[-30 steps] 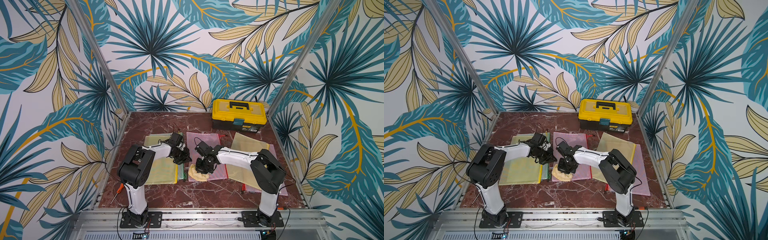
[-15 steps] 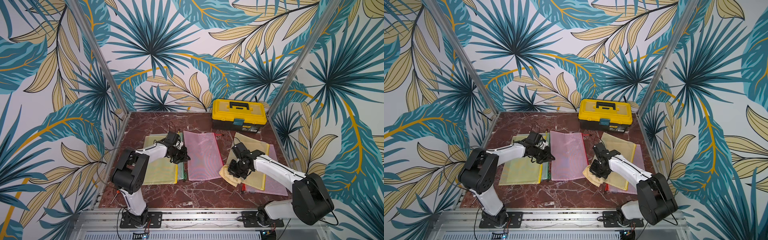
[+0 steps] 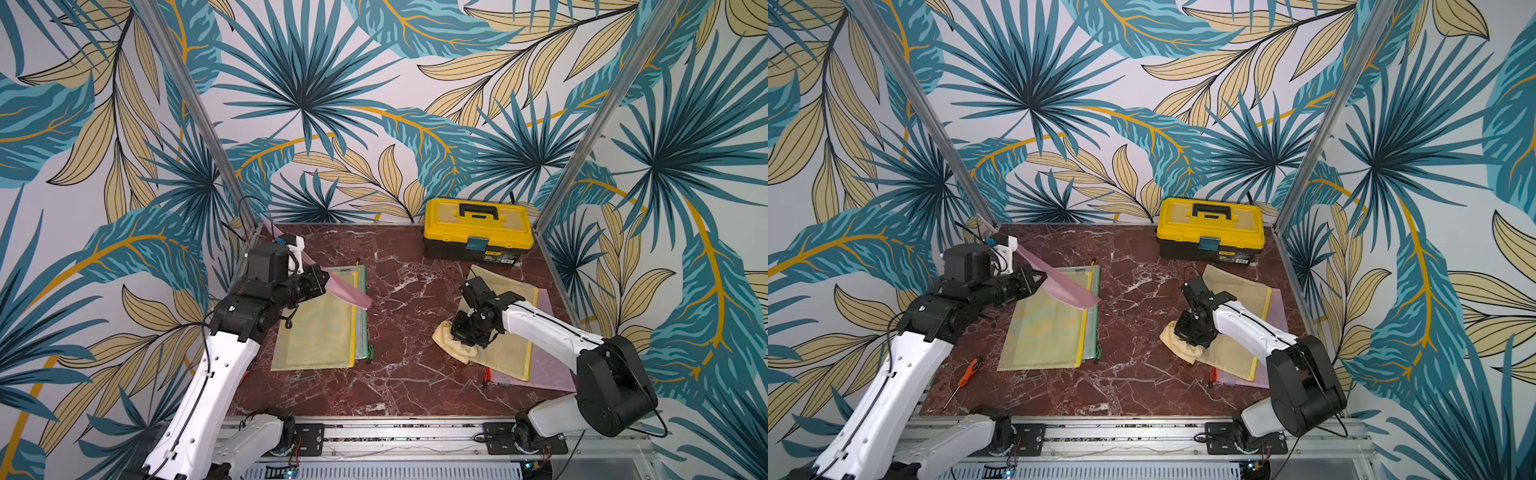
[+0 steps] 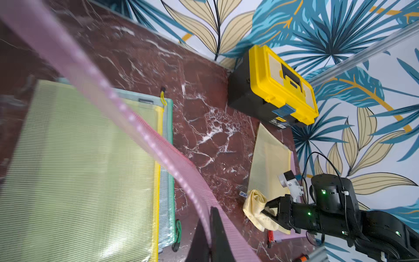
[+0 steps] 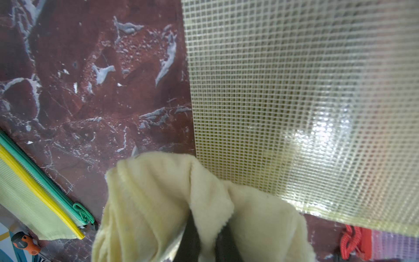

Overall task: Wipe the document bag
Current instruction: Adjust the document bag at the center of the board.

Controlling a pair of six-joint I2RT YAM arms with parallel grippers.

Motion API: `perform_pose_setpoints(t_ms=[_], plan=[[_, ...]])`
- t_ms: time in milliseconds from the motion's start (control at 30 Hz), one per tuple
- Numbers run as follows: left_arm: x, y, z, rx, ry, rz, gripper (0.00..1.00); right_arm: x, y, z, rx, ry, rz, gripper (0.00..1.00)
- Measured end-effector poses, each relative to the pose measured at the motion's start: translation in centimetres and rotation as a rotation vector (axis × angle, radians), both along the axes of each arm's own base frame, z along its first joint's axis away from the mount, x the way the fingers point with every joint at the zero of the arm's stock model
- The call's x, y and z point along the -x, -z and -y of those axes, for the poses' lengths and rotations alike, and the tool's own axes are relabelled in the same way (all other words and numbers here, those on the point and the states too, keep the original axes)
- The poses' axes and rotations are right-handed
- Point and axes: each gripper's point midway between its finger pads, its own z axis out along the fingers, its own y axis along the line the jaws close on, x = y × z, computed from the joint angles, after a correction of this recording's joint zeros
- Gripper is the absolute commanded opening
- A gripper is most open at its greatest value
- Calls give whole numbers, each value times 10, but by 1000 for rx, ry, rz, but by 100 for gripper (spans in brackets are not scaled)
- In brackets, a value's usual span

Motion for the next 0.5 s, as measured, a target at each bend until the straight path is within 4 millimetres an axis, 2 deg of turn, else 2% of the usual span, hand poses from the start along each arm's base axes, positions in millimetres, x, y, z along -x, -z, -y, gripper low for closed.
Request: perform_pose_setpoints(t_ms=[100, 200, 300, 400, 467, 500], plan=[[4, -21, -8, -65, -6, 22, 0, 1, 5, -3, -12, -8, -5, 0], [-4, -18, -10, -122, 4, -47, 0, 1, 11, -4, -18, -16, -13, 0], [-21, 10, -8, -197, 16, -192, 0, 1, 12, -4, -17, -20, -12, 0], [-38, 55, -6, -287, 40, -360, 0, 1, 12, -4, -21, -23, -4, 0], [-37, 75, -5, -325, 66, -437, 0, 2, 13, -5, -25, -26, -5, 0], [-34, 77, -5, -333, 77, -453, 0, 2, 12, -6, -28, -28, -5, 0]])
